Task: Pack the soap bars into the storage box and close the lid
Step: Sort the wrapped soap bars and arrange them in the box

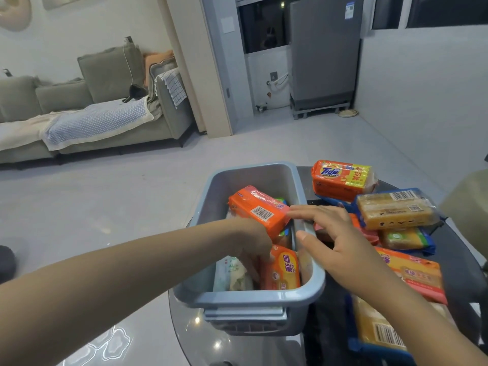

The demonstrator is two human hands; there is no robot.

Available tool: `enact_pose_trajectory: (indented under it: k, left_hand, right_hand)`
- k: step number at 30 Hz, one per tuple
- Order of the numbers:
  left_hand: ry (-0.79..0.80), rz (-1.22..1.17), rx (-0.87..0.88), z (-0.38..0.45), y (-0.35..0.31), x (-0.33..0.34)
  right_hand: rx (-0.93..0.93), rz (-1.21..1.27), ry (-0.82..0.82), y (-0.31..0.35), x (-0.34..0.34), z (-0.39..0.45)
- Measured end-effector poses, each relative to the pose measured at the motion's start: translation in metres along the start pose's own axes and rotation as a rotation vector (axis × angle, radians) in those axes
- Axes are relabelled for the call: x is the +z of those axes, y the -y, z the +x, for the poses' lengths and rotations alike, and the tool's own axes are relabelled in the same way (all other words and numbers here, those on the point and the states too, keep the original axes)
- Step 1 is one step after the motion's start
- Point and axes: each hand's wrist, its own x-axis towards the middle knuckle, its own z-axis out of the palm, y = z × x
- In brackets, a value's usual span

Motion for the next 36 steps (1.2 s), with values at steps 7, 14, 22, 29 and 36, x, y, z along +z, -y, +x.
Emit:
enact_pose_trajectory:
  k: [7,14,22,29,36]
  left_hand:
    - [-0.119,0.508,0.146,-0.009,-0.005,0.002]
    - [-0.304,0.998,0.367,-0.002,-0.005,0.001]
    - [-0.372,0.952,0.445,0.016,0.007,0.001]
    - [-0.332,0.584,0.538,0.019,0.018,-0.01]
    - [-0.517,0.254,0.56,0.005,0.024,-0.03]
  right_hand:
    - [-0.02,-0.013,-0.005,0.002,0.0,-0.001]
    - [-0.047,-0.012,-0.012,0.004,-0.002,-0.002]
    - [-0.045,-0.012,-0.002,0.003,-0.001,-0.001]
    - [-0.041,-0.015,-0.02,0.002,0.0,-0.001]
    - [-0.038,-0.006,-0.017,0.001,0.001,-0.001]
